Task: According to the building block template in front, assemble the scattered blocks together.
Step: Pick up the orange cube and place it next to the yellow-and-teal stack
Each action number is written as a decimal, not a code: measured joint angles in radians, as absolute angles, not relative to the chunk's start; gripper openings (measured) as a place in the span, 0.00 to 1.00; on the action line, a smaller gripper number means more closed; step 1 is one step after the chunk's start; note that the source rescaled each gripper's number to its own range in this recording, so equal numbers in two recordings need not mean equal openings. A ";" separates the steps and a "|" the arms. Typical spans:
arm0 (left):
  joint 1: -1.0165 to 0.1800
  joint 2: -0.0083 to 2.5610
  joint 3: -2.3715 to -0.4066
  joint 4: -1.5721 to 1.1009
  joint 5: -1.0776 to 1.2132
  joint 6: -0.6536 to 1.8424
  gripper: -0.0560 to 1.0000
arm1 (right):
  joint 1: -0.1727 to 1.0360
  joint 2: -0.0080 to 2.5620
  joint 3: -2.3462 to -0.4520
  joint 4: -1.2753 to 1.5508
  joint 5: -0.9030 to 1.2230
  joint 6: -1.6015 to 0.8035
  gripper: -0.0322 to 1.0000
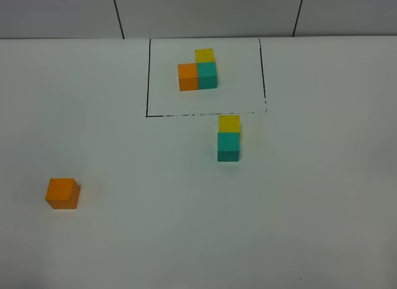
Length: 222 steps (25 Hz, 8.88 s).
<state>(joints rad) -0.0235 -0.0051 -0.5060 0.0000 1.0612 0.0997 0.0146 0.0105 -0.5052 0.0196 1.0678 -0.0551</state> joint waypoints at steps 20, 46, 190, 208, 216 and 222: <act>-0.023 -0.005 -0.506 0.000 1.061 0.100 0.74 | 0.015 0.011 -0.504 0.013 1.068 -0.055 0.72; -0.023 1.188 -0.746 0.008 0.758 -0.061 0.87 | 0.015 0.011 -0.504 0.012 1.068 -0.055 0.72; -0.602 2.182 -1.583 0.017 0.866 1.095 0.05 | 0.015 0.011 -0.504 0.013 1.068 -0.052 0.72; -0.606 2.247 -1.592 -0.063 0.752 1.084 0.05 | 0.015 0.011 -0.504 0.014 1.068 -0.052 0.72; -0.616 2.249 -1.592 -0.083 0.714 1.088 0.05 | 0.015 0.011 -0.504 0.014 1.068 -0.052 0.72; -0.617 2.251 -1.592 -0.096 0.702 1.088 0.05 | 0.015 0.011 -0.504 0.014 1.068 -0.052 0.72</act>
<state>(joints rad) -0.6167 2.2506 -1.5925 -0.0964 0.7023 1.0876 0.0146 0.0105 -0.5041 0.0140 1.0678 -0.0517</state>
